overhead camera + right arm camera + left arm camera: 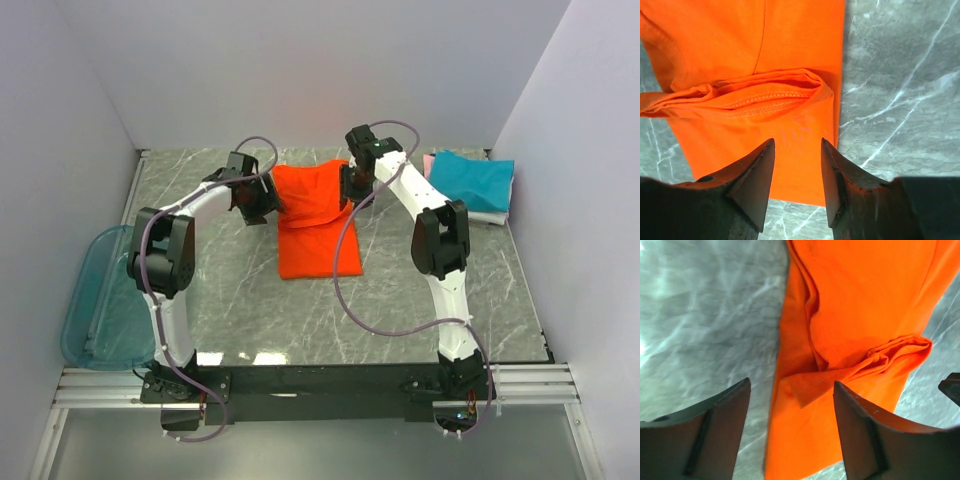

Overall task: Fold and stack the t-shirts
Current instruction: Fold the tshirt

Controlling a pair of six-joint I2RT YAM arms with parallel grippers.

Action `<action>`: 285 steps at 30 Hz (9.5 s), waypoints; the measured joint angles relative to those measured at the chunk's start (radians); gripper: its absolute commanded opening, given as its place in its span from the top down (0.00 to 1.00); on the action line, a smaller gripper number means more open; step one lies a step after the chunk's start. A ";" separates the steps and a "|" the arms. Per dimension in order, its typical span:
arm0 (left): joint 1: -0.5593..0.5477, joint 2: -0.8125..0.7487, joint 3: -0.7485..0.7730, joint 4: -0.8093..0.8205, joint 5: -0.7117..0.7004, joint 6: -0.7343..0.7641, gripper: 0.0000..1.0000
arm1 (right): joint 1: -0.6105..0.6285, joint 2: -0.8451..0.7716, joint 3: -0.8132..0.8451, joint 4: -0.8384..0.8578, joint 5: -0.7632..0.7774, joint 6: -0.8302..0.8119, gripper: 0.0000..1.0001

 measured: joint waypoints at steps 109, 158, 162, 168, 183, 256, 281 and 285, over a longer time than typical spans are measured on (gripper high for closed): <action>-0.539 -0.802 -0.698 -0.198 0.002 -0.138 0.41 | 0.224 -0.904 -1.114 0.040 -0.153 0.157 0.62; -0.544 -0.669 -0.895 0.092 0.153 0.039 0.39 | 0.247 -0.173 -0.476 0.230 -0.017 0.193 0.65; -0.544 -0.669 -0.895 0.092 0.152 0.040 0.39 | 0.220 -0.146 -0.431 0.224 -0.009 0.192 0.65; -0.546 -0.678 -0.895 0.089 0.130 0.037 0.38 | 0.164 -0.146 -0.355 0.208 -0.008 0.192 0.64; -0.406 -0.751 -0.861 0.038 0.015 0.076 0.36 | 0.058 -0.494 -0.822 0.237 -0.051 0.104 0.63; -0.403 -0.560 -0.863 0.115 0.161 -0.017 1.00 | 0.141 -0.714 -1.371 0.328 -0.275 0.087 1.00; -0.438 -0.682 -0.837 -0.030 0.073 -0.059 1.00 | 0.149 -0.805 -1.345 0.222 -0.209 0.113 1.00; -0.438 -0.763 -0.823 -0.092 0.076 -0.078 1.00 | 0.150 -0.864 -1.339 0.179 -0.211 0.121 1.00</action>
